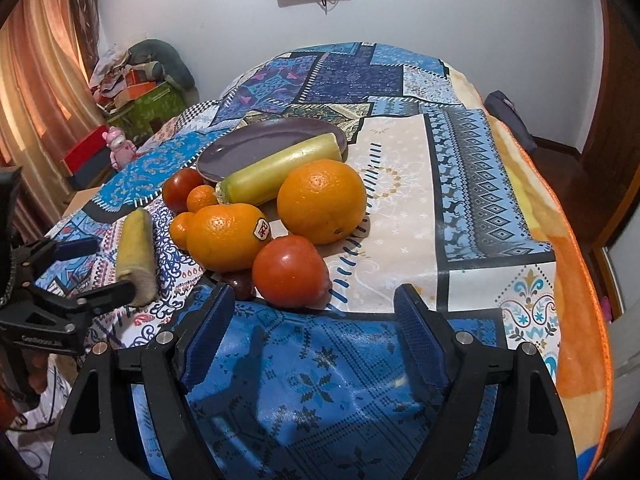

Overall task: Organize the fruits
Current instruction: 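Lower the left gripper onto the large yellow squash and close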

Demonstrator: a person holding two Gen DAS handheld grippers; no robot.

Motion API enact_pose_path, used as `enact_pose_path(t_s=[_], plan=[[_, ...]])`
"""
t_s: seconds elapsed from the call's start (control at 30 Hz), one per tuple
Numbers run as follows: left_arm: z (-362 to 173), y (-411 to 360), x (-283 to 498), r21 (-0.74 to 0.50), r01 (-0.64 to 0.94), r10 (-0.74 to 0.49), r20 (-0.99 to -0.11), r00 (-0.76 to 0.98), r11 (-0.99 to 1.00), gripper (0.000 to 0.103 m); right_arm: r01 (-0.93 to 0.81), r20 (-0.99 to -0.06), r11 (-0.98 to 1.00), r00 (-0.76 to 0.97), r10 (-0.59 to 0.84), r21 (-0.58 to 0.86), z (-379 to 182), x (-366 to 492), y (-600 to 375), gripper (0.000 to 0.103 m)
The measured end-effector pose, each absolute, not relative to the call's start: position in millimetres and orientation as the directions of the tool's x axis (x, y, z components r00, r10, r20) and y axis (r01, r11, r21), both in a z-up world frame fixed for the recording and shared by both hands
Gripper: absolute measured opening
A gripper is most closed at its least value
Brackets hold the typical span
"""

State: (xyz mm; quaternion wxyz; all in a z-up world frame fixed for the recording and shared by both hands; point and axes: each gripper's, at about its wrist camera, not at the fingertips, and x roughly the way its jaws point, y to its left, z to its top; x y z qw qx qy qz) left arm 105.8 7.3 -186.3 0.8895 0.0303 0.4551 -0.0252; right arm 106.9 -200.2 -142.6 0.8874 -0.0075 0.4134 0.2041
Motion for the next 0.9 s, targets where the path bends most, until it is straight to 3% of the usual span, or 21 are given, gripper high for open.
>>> enact_pose_path(t_s=[0.17, 0.47, 0.73, 0.9], plan=[[-186, 26, 101, -0.035, 0.052, -0.058, -0.831, 0.554, 0.998, 0.103, -0.371, -0.736, 0.913, 0.568, 0.367, 0.169, -143, 109, -199, 0.080], [-158, 15, 114, -0.094, 0.036, -0.096, -0.790, 0.605, 0.995, 0.103, -0.364, -0.731, 0.915, 0.575, 0.367, 0.173, -141, 108, -202, 0.080], [-183, 5, 152, -0.135, -0.043, -0.089, -0.832, 0.547, 0.990, 0.103, -0.356, -0.719, 0.915, 0.584, 0.377, 0.190, -136, 108, -207, 0.080], [-197, 18, 147, -0.174, -0.053, -0.118, -0.835, 0.538, 0.983, 0.086, -0.358, -0.724, 0.915, 0.580, 0.374, 0.185, -138, 112, -205, 0.080]])
